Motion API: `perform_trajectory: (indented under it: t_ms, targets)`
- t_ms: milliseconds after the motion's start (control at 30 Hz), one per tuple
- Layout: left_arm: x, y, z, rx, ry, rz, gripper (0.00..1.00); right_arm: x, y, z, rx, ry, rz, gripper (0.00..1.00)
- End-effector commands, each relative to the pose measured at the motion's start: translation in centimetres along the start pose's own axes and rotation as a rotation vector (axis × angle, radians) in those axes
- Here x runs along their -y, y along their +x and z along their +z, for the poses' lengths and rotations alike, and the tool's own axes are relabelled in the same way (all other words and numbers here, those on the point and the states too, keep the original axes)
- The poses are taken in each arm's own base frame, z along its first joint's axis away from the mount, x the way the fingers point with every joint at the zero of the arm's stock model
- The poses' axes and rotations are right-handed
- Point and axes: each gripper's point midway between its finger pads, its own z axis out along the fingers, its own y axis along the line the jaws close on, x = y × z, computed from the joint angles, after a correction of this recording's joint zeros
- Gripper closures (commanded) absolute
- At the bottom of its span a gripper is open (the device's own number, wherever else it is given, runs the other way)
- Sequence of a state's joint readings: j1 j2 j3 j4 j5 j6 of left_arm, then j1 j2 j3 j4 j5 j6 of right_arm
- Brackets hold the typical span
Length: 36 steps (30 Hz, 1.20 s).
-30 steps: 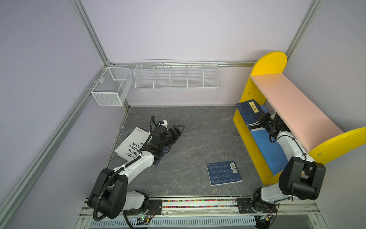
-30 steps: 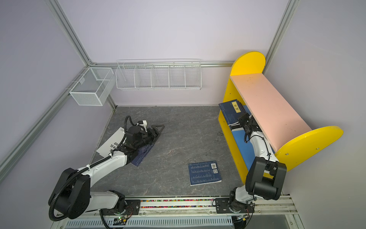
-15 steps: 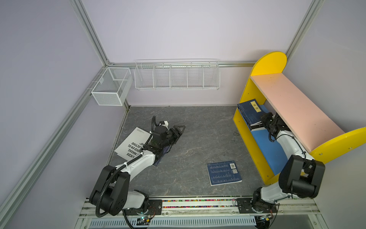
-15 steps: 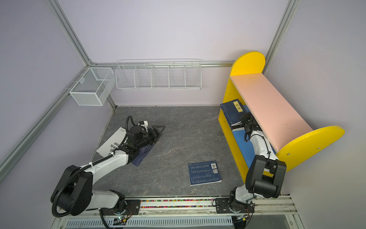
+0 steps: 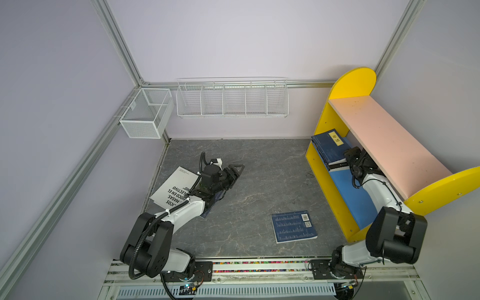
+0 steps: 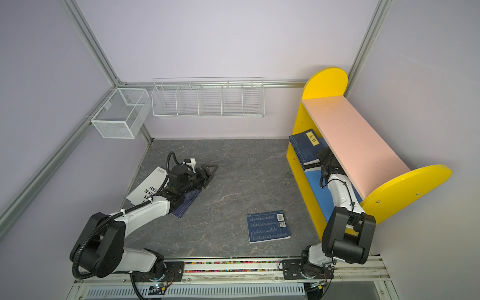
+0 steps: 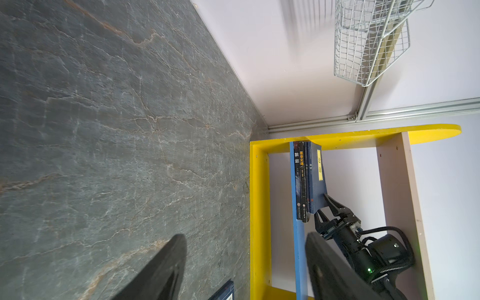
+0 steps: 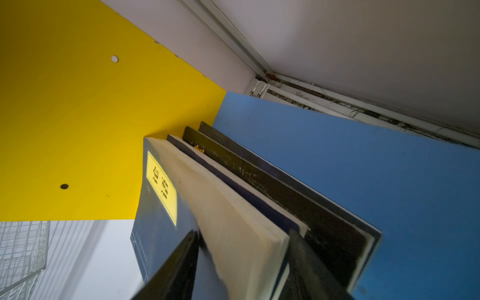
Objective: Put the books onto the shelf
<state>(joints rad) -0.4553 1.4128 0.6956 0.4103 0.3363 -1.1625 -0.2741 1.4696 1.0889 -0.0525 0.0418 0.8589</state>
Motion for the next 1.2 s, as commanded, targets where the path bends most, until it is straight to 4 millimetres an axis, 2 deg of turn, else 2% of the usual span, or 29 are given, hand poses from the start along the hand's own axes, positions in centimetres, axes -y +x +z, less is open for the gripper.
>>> perform_trajectory:
  t_ms: [0, 133, 300, 500, 567, 633, 800, 933, 1067, 1167]
  targets:
    - [1.3, -0.3, 0.4, -0.001, 0.040, 0.005, 0.27, -2.5, -3.5, -3.2, 0.151, -0.052, -0.023, 0.39]
    - [1.3, 0.1, 0.7, -0.014, 0.045, 0.004, 0.27, -2.1, -3.8, -4.1, 0.162, -0.021, -0.032, 0.39]
    - [1.9, 0.4, 0.8, -0.028, 0.062, 0.019, 0.28, -1.6, -2.9, -4.6, 0.135, -0.005, -0.031, 0.39]
    - [2.1, 0.5, 0.1, -0.025, 0.015, 0.080, 0.26, -2.4, -1.6, -6.2, 0.097, -0.043, -0.042, 0.37]
    - [2.0, 0.4, -0.2, -0.017, -0.002, 0.109, 0.26, -3.0, -0.9, -6.9, 0.068, -0.061, -0.048, 0.35]
    - [1.9, 0.5, -0.5, -0.016, -0.019, 0.127, 0.25, -2.7, 0.1, -7.3, 0.011, -0.030, -0.031, 0.34]
    - [1.4, 0.8, -0.9, -0.024, -0.065, 0.159, 0.24, -2.1, 3.8, -7.0, -0.125, -0.038, -0.004, 0.34]
    - [1.1, 1.4, -1.0, -0.037, -0.078, 0.163, 0.24, -3.5, 6.1, -7.4, -0.154, -0.088, -0.104, 0.36]
    - [1.0, 1.7, -1.2, -0.037, -0.084, 0.168, 0.24, -4.9, 6.8, -8.1, -0.131, -0.122, -0.258, 0.35]
    - [1.0, 1.9, -1.2, -0.040, -0.087, 0.171, 0.25, -5.5, 7.1, -8.5, -0.148, -0.137, -0.305, 0.36]
